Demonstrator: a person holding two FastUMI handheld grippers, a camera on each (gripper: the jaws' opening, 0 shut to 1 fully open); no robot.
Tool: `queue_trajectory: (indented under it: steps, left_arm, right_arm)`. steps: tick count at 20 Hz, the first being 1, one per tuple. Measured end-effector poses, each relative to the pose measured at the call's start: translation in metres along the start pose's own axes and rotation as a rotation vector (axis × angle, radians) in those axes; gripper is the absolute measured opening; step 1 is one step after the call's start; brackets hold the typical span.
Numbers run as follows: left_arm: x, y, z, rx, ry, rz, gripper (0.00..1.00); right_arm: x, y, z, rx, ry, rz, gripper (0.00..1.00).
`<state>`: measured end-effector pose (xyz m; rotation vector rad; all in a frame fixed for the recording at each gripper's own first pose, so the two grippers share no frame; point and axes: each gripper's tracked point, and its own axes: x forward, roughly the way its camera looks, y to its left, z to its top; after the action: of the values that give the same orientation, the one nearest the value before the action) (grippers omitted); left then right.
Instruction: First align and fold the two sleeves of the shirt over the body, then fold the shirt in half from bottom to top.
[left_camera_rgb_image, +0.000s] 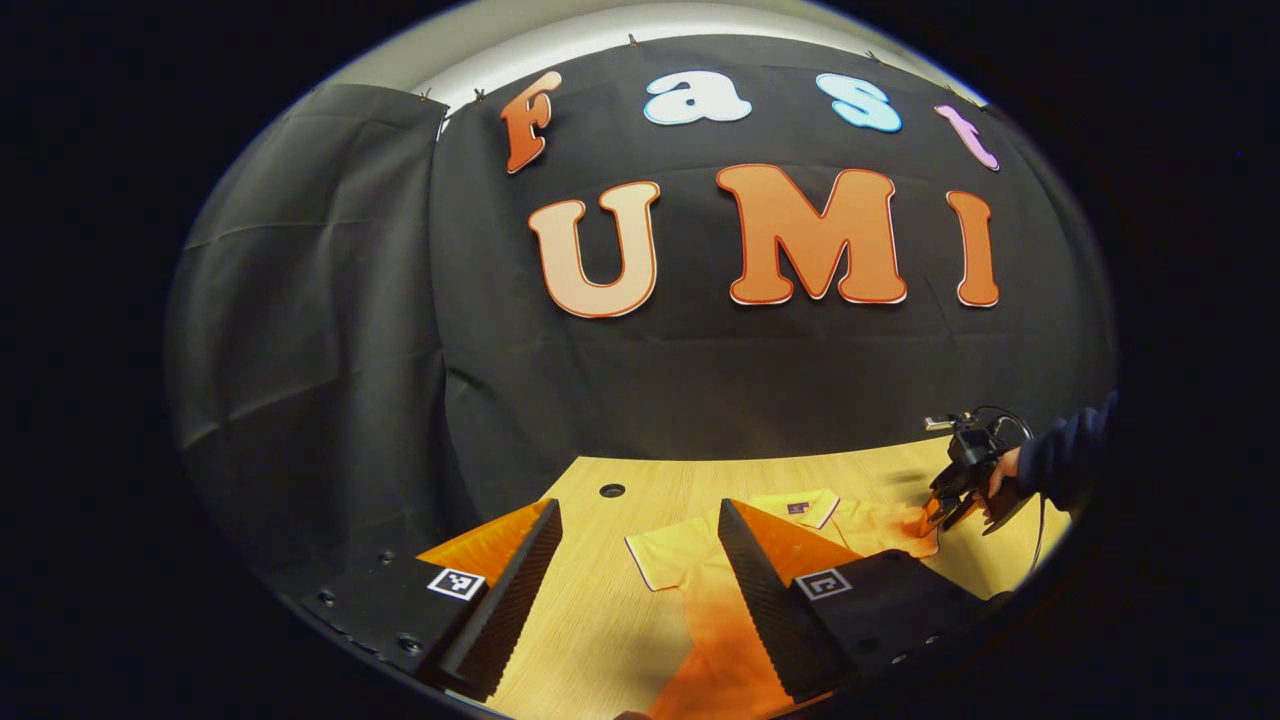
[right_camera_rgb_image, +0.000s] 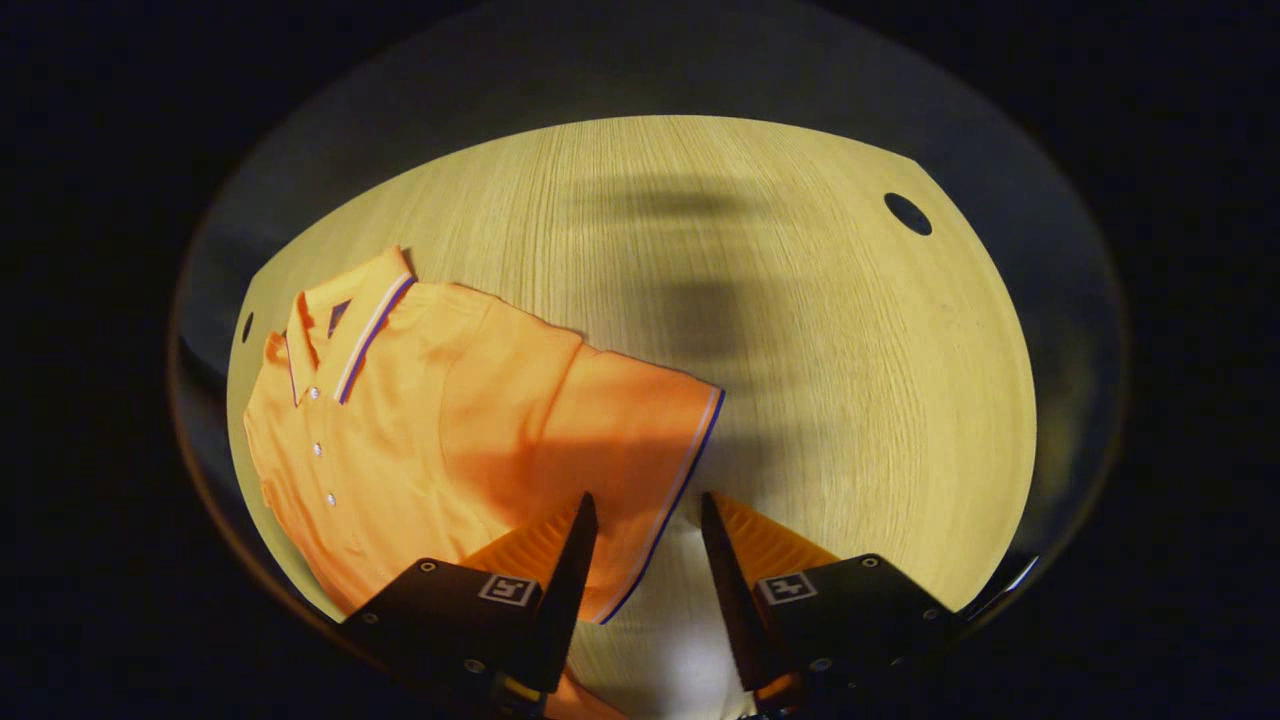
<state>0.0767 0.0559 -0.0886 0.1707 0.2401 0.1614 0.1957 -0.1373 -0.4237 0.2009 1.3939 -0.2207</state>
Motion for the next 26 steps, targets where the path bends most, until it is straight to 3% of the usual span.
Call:
queue_trajectory:
  steps: [1, 2, 3, 5, 6, 10, 16, 20, 23, 26]
  left_arm:
    - [0.002, 0.000, -0.002, -0.007, 0.006, 0.000, 0.96]
    - [0.003, 0.001, -0.006, -0.015, 0.013, 0.000, 0.96]
    - [0.004, 0.001, -0.007, -0.021, 0.017, 0.000, 0.96]
    - [0.005, 0.003, -0.005, -0.028, 0.014, 0.002, 0.96]
    - [0.006, 0.005, -0.004, -0.029, 0.012, 0.001, 0.96]
    - [0.006, 0.010, -0.006, -0.027, 0.014, -0.001, 0.96]
    - [0.010, 0.019, -0.013, -0.041, 0.040, 0.005, 0.96]
    - [0.013, 0.027, -0.014, -0.046, 0.043, 0.026, 0.96]
    - [0.011, 0.036, -0.019, -0.049, 0.050, 0.048, 0.96]
    - [0.014, 0.041, -0.027, -0.074, 0.077, 0.053, 0.96]
  right_arm:
    - [0.000, 0.003, 0.002, 0.004, -0.023, 0.000, 0.51]
    - [0.001, 0.005, 0.004, 0.002, -0.037, 0.006, 0.43]
    - [-0.001, 0.005, 0.004, 0.000, -0.039, 0.008, 0.18]
    - [0.000, 0.009, 0.007, 0.064, -0.031, 0.058, 0.06]
    - [-0.006, 0.018, 0.006, 0.114, -0.011, 0.117, 0.06]
    - [-0.025, 0.023, 0.031, 0.186, -0.106, 0.174, 0.06]
    - [-0.068, 0.058, 0.046, 0.094, -0.157, 0.213, 0.05]
    - [-0.081, 0.103, 0.043, 0.007, -0.153, 0.269, 0.06]
    - [-0.081, 0.121, 0.040, 0.006, -0.140, 0.288, 0.06]
    - [-0.088, 0.141, 0.040, 0.018, -0.137, 0.356, 0.07]
